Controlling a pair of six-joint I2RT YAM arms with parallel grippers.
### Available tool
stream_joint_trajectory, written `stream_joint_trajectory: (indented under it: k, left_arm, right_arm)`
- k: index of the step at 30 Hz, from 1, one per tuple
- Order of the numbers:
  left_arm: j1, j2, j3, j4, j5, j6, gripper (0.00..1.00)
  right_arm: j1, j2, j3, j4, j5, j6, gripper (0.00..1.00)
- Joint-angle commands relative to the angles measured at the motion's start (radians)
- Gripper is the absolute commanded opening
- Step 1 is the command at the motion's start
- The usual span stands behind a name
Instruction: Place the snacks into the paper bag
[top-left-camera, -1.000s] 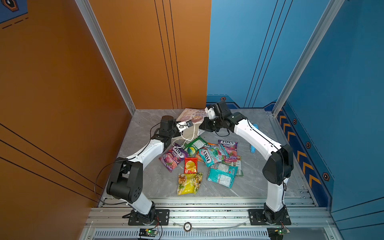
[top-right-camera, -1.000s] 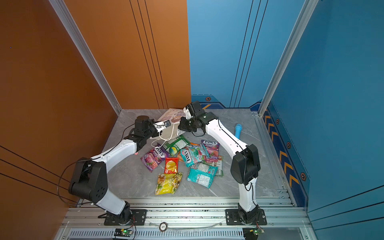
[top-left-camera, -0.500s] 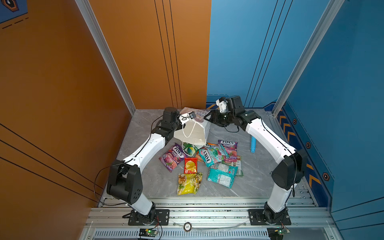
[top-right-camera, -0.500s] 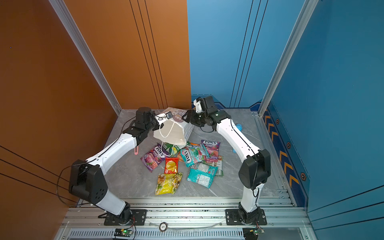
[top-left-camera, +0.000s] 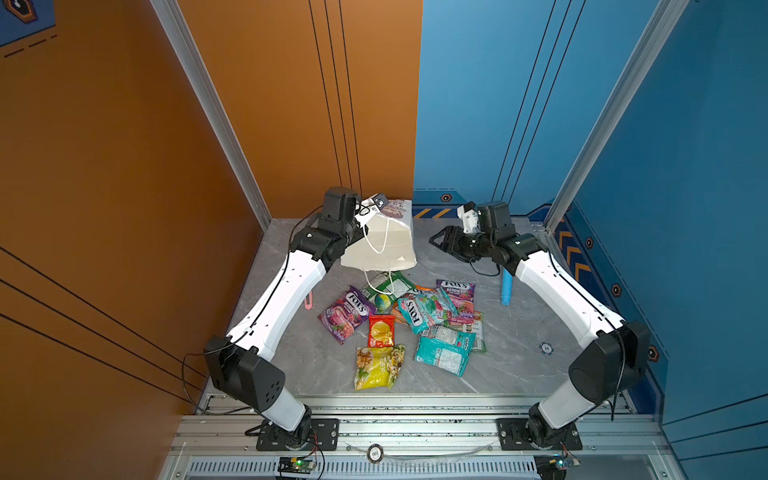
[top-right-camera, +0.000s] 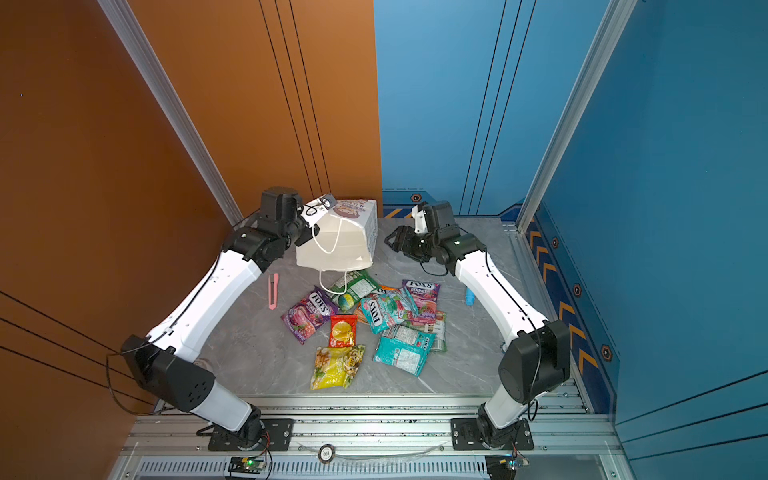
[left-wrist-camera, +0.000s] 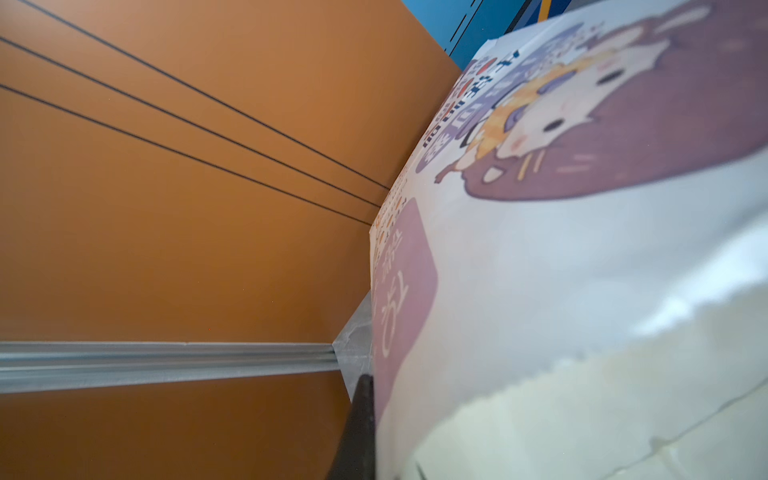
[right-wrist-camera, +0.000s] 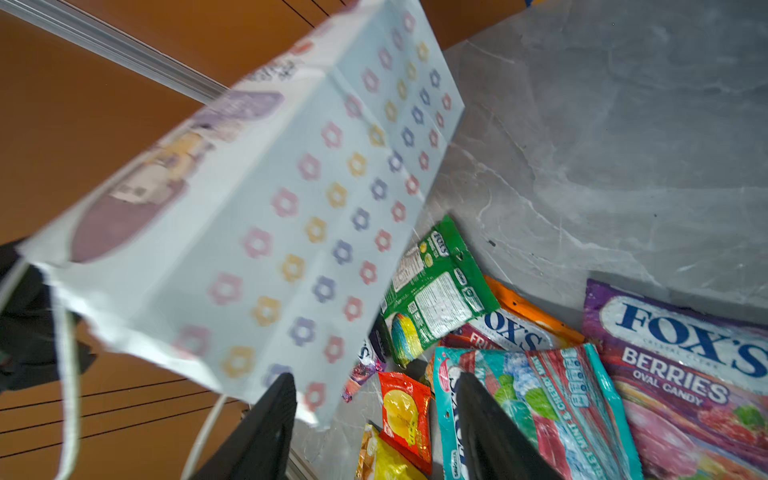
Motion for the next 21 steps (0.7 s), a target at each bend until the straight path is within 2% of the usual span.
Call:
stream_joint_trajectory:
  k: [1,10,16,21]
  left_arm:
    - [0.006,0.042,0.112,-0.21,-0.082,-0.166,0.05]
    - [0.095,0.14,0.31,-0.495,-0.01,-0.438,0.05]
    - [0.179,0.189,0.424,-0.647,0.124,-0.568,0.0]
    - [0.208,0.226,0.505,-0.752,0.154,-0.624,0.0]
  right_arm:
    - [0.033,-0.004,-0.044,0.006,0.043,0.006,0.63]
    - [0.158,0.073,-0.061,0.005,0.058,-0.019,0.61]
    - [0.239,0.103,-0.098,0.027,0.045,-0.013,0.57]
    - [0.296,0.113,-0.133,0.004,0.021,-0.004,0.57]
